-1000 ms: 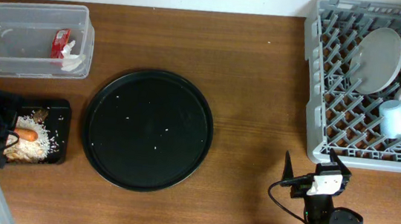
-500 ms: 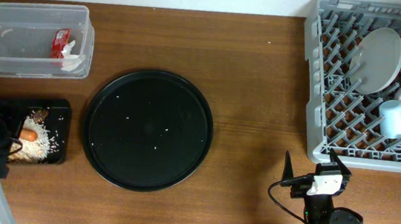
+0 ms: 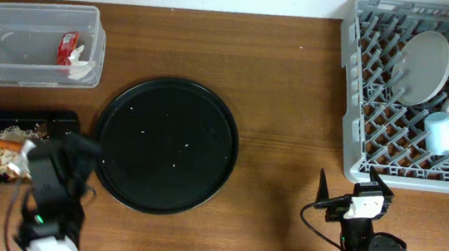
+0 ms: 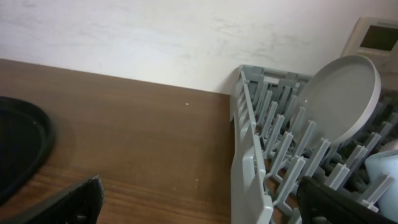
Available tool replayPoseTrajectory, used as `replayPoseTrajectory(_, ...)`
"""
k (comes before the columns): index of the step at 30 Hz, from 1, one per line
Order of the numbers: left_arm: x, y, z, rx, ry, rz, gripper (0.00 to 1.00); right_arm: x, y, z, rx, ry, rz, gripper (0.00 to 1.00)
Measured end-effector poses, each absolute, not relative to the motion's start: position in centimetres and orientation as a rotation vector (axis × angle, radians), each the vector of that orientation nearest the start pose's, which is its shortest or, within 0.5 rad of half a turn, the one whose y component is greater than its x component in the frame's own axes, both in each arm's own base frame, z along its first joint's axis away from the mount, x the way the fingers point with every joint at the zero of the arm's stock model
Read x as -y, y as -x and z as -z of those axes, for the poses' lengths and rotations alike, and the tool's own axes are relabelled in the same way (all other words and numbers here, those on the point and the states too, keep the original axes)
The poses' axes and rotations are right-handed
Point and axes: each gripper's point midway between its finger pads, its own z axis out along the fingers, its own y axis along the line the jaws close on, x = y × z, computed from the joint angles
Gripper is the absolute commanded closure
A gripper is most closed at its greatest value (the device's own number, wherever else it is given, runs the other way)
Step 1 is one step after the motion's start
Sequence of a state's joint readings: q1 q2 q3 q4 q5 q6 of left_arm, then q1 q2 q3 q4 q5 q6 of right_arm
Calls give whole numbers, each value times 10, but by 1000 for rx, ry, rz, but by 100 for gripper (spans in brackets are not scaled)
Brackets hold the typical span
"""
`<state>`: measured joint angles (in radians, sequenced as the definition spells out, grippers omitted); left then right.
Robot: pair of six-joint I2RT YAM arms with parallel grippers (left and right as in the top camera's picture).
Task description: Sort waste into correct bins and load items into the dishwasher rack
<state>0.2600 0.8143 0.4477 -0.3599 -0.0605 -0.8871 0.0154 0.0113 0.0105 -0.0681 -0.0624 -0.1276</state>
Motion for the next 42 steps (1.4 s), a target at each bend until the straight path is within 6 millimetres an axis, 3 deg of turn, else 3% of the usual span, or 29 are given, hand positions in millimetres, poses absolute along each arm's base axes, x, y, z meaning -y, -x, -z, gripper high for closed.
replayPoseTrajectory(6,-64,-257,-76,-1753,1109,360,1,-14,-246,-159,-1632,163,37,2)
replayPoseTrajectory(9,-56,-250,-62,-1783,1060,356,1,-14,-246,-159,-1632,163,37,2)
replayPoseTrajectory(15,-42,-257,-83,-1819,776,289,1,-14,-246,-159,-1632,162,37,2)
replayPoseTrajectory(20,-26,-246,-79,-1922,531,198,1,-14,-246,-159,-1632,162,37,1)
replayPoseTrajectory(22,-24,-248,-93,-1879,459,178,1,-14,-246,-159,-1632,162,37,2)
replayPoseTrajectory(35,-10,-246,-155,-1636,295,196,1,-14,-246,-159,-1632,162,37,2)
replayPoseTrajectory(42,-8,-246,-156,-1632,284,204,1,-14,-246,-159,-1632,162,37,2)
